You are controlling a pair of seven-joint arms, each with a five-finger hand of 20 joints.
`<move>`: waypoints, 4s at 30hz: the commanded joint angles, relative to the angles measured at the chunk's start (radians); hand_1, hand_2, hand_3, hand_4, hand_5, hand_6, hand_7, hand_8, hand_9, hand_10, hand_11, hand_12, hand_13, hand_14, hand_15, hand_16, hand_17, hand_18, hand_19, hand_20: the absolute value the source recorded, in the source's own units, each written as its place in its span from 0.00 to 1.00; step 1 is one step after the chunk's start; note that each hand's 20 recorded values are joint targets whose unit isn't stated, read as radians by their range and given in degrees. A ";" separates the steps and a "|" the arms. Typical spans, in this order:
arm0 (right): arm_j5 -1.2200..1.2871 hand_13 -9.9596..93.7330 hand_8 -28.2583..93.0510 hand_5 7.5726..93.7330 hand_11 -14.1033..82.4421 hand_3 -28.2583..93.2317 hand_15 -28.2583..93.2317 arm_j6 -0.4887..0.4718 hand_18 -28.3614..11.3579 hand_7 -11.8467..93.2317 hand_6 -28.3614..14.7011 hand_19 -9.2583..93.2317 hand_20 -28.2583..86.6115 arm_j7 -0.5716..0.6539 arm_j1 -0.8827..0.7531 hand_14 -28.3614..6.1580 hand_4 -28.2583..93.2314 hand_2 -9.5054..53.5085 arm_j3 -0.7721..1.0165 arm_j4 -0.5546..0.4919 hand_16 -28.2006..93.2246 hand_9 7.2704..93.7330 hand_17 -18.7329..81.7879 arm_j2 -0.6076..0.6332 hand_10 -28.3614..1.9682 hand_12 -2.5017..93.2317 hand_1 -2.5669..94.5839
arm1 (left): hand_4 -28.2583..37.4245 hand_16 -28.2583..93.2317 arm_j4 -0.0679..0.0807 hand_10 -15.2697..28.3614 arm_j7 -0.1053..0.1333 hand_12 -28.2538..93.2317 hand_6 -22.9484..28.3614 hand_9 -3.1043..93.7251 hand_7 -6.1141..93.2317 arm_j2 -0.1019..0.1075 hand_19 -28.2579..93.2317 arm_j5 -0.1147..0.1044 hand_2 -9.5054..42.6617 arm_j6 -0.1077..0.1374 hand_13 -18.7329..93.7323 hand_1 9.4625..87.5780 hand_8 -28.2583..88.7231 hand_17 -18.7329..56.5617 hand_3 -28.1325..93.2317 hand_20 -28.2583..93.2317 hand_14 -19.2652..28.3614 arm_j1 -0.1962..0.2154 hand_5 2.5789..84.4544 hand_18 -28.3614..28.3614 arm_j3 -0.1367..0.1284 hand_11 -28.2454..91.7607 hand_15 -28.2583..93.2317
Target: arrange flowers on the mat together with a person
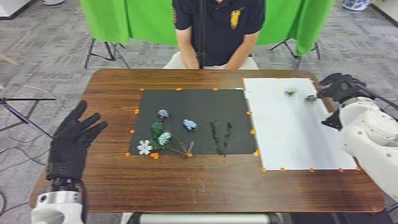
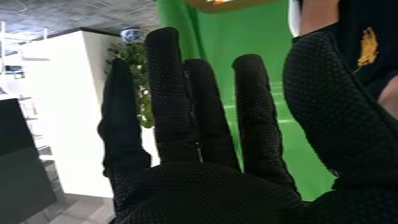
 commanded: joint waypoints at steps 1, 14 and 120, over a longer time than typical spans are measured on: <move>-0.039 0.57 0.11 0.43 0.30 0.90 0.62 -0.060 0.08 0.32 0.77 0.71 0.44 0.013 0.042 0.51 0.01 0.02 -0.032 0.038 0.33 0.45 0.33 -0.055 0.55 0.18 0.40 | 0.01 0.18 0.008 0.74 -0.021 0.31 0.48 0.42 0.21 -0.007 0.61 0.004 0.26 -0.015 0.42 0.16 0.15 0.13 0.90 0.35 0.93 -0.012 0.38 0.90 0.004 0.41 0.56; -0.057 0.57 0.11 0.42 0.30 0.90 0.61 -0.112 0.08 0.32 0.79 0.70 0.43 0.050 0.030 0.52 0.00 0.02 -0.053 0.075 0.33 0.44 0.33 -0.116 0.55 0.18 0.41 | 0.01 0.18 0.022 0.74 -0.071 0.31 0.48 0.42 0.21 -0.027 0.61 0.027 0.25 -0.049 0.42 0.16 0.15 0.13 0.90 0.35 0.93 -0.043 0.38 0.90 0.006 0.41 0.56; 0.274 0.67 0.13 0.52 0.51 0.85 0.77 0.045 0.24 0.26 0.69 0.75 0.47 -0.230 -0.140 0.49 0.02 0.14 -0.034 -0.464 0.36 0.64 0.39 -0.192 0.48 0.20 0.29 | 0.03 0.18 -0.001 0.74 -0.038 0.31 0.49 0.42 0.21 -0.004 0.64 0.007 0.25 -0.009 0.42 0.18 0.15 0.14 0.90 0.36 0.93 -0.005 0.38 0.91 -0.022 0.41 0.57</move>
